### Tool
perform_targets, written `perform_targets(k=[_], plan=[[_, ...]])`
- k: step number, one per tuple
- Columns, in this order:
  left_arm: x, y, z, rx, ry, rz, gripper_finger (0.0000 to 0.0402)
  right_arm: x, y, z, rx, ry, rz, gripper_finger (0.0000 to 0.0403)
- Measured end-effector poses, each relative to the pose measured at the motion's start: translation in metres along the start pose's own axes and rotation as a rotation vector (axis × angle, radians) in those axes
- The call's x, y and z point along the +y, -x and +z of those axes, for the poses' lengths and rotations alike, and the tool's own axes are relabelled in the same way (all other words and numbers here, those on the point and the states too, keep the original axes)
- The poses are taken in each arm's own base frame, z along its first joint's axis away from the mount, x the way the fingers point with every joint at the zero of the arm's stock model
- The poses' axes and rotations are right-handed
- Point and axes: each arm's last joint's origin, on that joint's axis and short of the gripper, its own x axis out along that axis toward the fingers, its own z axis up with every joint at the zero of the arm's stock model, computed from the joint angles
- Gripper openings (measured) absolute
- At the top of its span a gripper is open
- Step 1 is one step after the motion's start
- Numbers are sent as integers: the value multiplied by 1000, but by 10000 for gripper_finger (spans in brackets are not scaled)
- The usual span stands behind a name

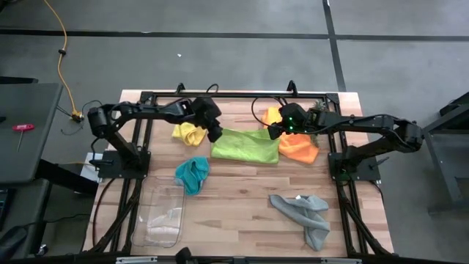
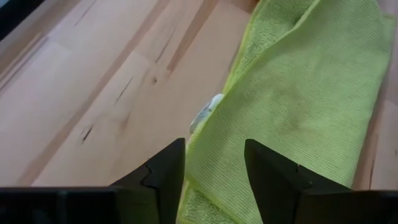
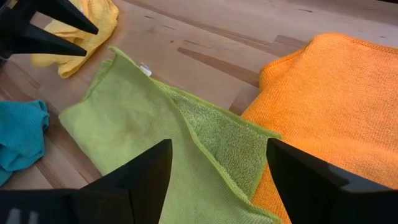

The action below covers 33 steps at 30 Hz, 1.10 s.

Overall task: Fold microfiber towels
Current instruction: Fold the green microfiber towel

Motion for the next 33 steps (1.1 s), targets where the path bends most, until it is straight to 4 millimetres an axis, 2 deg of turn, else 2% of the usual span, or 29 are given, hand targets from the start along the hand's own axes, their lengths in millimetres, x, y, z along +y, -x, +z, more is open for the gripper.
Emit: perform_targets(k=[7,11,18,23,29,33], plan=[[16,4,5,-46,34,-80,226,0,0,0,0,0,-1,254],[22,0,5,-59,-59,-115,244,0,0,0,-1,0,-1,254],[27,-23,-8,28,-153,-99,241,0,0,0,-1,0,-2,254],[23,-38,-17,78,-200,-114,241,0,0,0,-9,0,-12,254],[16,-41,-18,82,-255,-119,233,-1,0,1,-19,0,-24,254],[16,-39,-17,77,-266,-102,198,-1,0,1,-20,0,-25,254]])
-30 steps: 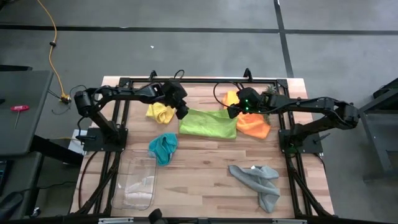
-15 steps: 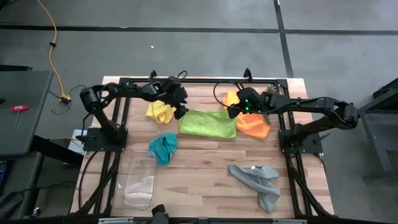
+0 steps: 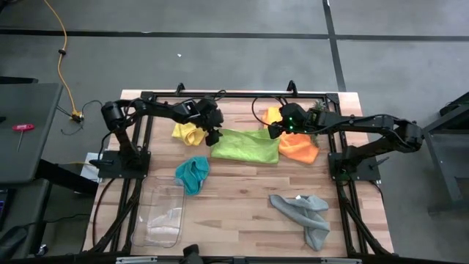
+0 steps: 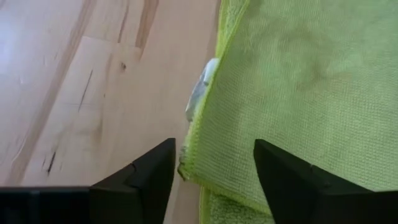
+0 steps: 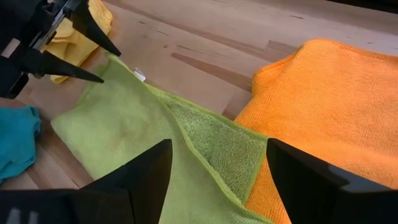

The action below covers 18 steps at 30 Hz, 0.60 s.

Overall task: Fold microfiber towels
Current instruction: Fold the green microfiber towel

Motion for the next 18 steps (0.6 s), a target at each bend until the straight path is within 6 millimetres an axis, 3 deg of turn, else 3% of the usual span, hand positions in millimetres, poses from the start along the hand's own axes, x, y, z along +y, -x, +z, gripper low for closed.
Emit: perform_targets(k=[14,18], plan=[[1,2,0,2,-7,4,12,0,0,0,0,0,0,254],[-1,13,6,-28,-15,30,8,0,0,0,0,-1,0,254]])
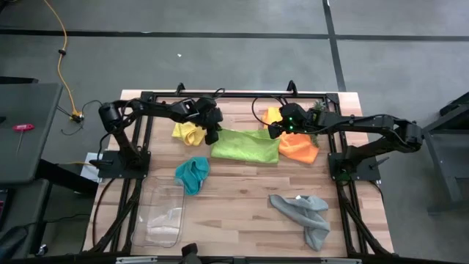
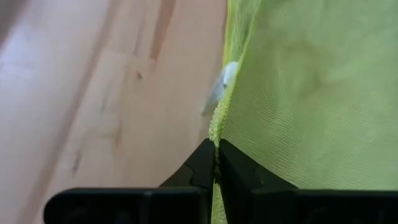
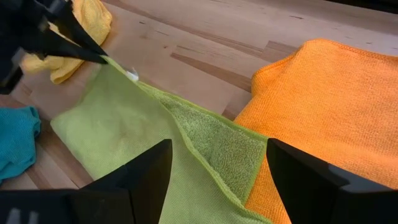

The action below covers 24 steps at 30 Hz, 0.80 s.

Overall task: Fold microfiber towels
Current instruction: Fold the green microfiber towel

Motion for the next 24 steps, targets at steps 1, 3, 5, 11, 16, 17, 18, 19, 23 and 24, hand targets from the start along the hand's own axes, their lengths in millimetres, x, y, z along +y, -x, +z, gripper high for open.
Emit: perform_targets(k=[1,3,5,11,16,17,18,19,23,24], plan=[[0,4,2,-12,-2,4,8,0,0,0,0,0,0,254],[-2,13,6,-28,5,8,4,0,0,0,-6,0,-7,254],[-4,21,7,-28,31,7,3,0,0,0,-10,0,-12,254],[-17,35,0,85,77,-30,2,0,0,0,-10,1,-13,254],[-29,34,-8,209,111,20,1,0,0,-1,15,12,7,254],[-30,34,-9,220,110,45,1,0,0,-1,18,20,6,254],[-31,33,-8,223,115,66,1,0,0,-1,19,25,6,254],[-31,33,-8,219,122,82,1,0,0,-1,21,28,5,254],[-31,33,-6,198,140,105,1,0,0,-2,46,32,35,254],[-30,33,-6,196,143,108,1,1,0,-2,56,46,48,254]])
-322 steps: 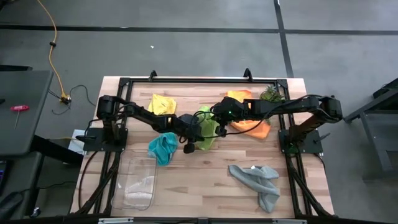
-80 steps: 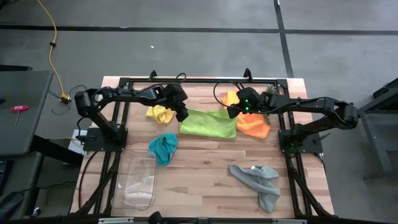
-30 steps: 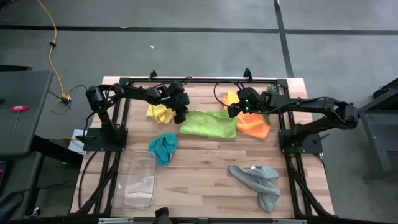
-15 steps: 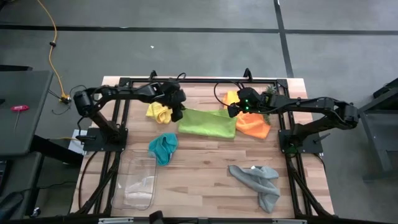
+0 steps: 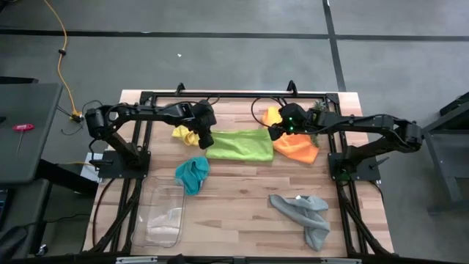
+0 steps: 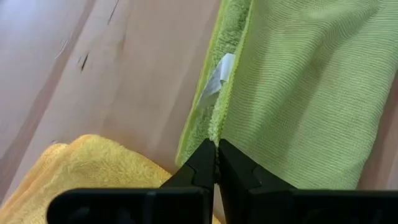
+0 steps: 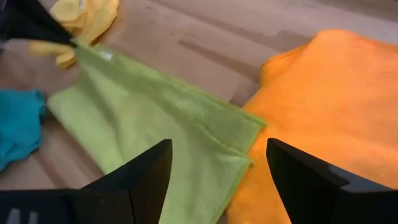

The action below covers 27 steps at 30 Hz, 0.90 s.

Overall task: Fold microfiber towels
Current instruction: Fold the green microfiber towel

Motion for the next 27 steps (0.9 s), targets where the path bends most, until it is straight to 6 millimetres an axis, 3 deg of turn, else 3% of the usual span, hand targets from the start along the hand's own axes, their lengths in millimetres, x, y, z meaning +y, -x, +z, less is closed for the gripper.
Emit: perform_targets(k=[5,13,27], plan=[[3,-1,-1,6,16,11,1,0,-18,-6,106,141,46,254],[2,-1,-1,7,16,7,0,-12,-57,-20,252,388,-25,252],[2,-1,-1,7,24,4,0,-17,-67,-23,276,765,-60,177]])
